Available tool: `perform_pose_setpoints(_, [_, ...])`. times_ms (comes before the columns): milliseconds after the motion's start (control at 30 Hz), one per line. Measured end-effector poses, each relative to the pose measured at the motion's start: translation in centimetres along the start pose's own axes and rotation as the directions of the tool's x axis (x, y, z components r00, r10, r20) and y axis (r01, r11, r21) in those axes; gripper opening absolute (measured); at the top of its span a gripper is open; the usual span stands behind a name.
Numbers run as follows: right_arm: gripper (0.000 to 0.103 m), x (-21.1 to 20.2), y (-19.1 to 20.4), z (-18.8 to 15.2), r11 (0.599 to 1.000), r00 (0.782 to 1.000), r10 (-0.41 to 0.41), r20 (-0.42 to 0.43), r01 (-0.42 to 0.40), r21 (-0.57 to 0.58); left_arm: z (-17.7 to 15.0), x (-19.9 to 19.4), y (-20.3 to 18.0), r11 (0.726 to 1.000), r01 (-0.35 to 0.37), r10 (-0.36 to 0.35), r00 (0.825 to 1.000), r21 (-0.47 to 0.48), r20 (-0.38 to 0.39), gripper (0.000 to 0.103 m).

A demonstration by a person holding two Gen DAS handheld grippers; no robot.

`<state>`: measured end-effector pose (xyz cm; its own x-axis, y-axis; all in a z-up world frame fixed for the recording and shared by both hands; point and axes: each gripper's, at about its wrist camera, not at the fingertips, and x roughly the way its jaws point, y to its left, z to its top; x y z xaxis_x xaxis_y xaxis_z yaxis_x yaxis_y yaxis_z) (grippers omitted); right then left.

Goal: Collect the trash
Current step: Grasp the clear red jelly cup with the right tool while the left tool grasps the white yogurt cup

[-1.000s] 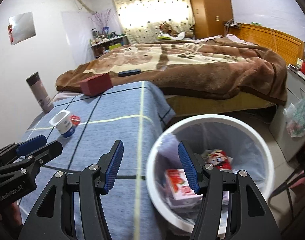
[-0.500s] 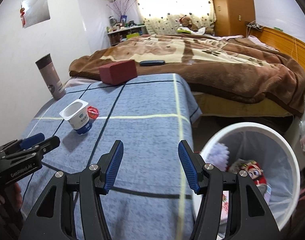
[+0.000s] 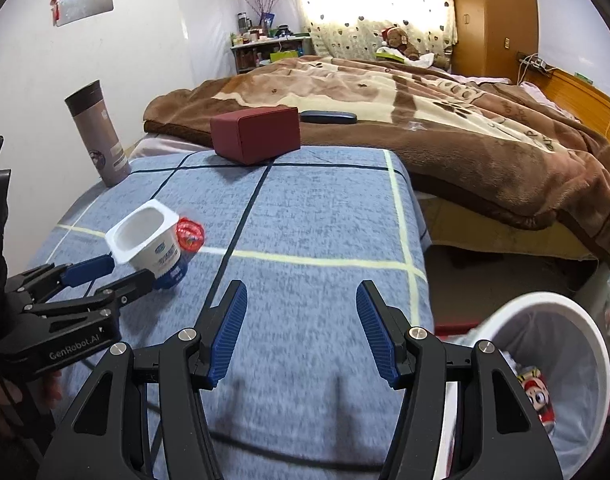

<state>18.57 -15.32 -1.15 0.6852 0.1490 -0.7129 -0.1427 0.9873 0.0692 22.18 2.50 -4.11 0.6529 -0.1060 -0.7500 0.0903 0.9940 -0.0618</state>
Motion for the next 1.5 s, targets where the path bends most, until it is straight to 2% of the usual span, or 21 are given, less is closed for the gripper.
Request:
perform_pose_setpoints(200, [0.058,1.9,0.6,1.1,1.000,1.000,0.008,-0.026,-0.008,0.009,1.4,1.3,-0.1,1.000,0.009,-0.009,1.000,0.013,0.001,0.064])
perform_pose_setpoints(400, [0.058,3.0,1.2,1.7,1.000,0.999,0.020,-0.038,-0.019,0.010,1.8,2.4,0.8,1.000,0.027,-0.027,1.000,-0.012,-0.007,0.064])
perform_pose_setpoints(433, [0.058,3.3,1.4,1.7,1.000,0.999,0.019,-0.041,-0.019,0.006,1.8,2.3,1.1,0.999,0.035,-0.035,0.999,-0.021,-0.002,0.061])
perform_pose_setpoints(467, [0.058,3.5,1.7,1.8,1.000,0.999,0.024,-0.043,-0.024,0.000,1.8,2.3,1.4,0.999,0.032,-0.032,0.999,-0.029,-0.001,0.052])
perform_pose_setpoints(500, [0.058,3.8,1.9,1.9,1.000,0.999,0.027,-0.046,-0.028,-0.005,1.8,2.2,1.7,0.999,0.021,-0.021,1.000,-0.034,-0.007,0.049])
perform_pose_setpoints(700, [0.058,4.9,3.6,2.4,0.995,0.994,0.088,-0.065,-0.090,-0.032,1.4,1.5,3.7,0.999,-0.009,0.009,1.000,-0.039,0.000,0.049])
perform_pose_setpoints(833, [0.058,5.4,5.1,2.7,0.991,0.992,0.106,-0.068,-0.111,-0.077,1.2,0.9,5.8,0.996,-0.043,0.044,0.999,-0.076,0.005,0.049])
perform_pose_setpoints(1067, [0.058,6.3,7.4,3.0,0.969,0.974,0.209,-0.083,-0.218,-0.119,0.5,0.3,8.2,0.991,-0.088,0.088,0.996,-0.103,-0.001,0.049])
perform_pose_setpoints(1133, [0.058,6.5,7.8,3.1,0.961,0.967,0.239,-0.086,-0.248,-0.123,0.3,0.1,8.7,0.989,-0.084,0.085,0.996,-0.119,-0.002,0.049])
perform_pose_setpoints(1267, [0.058,7.4,8.4,3.2,0.961,0.969,0.221,-0.107,-0.235,-0.143,0.3,0.2,9.4,0.987,-0.074,0.075,0.997,-0.141,-0.001,0.050])
perform_pose_setpoints(1400, [0.058,8.6,8.1,3.6,0.957,0.956,0.253,-0.151,-0.270,-0.107,0.1,0.2,9.4,0.988,-0.068,0.070,0.998,-0.141,0.002,0.050])
perform_pose_setpoints(1500, [0.058,9.2,8.5,3.5,0.955,0.954,0.252,-0.165,-0.273,-0.118,0.2,0.4,9.6,0.987,-0.063,0.063,0.998,-0.148,-0.001,0.050])
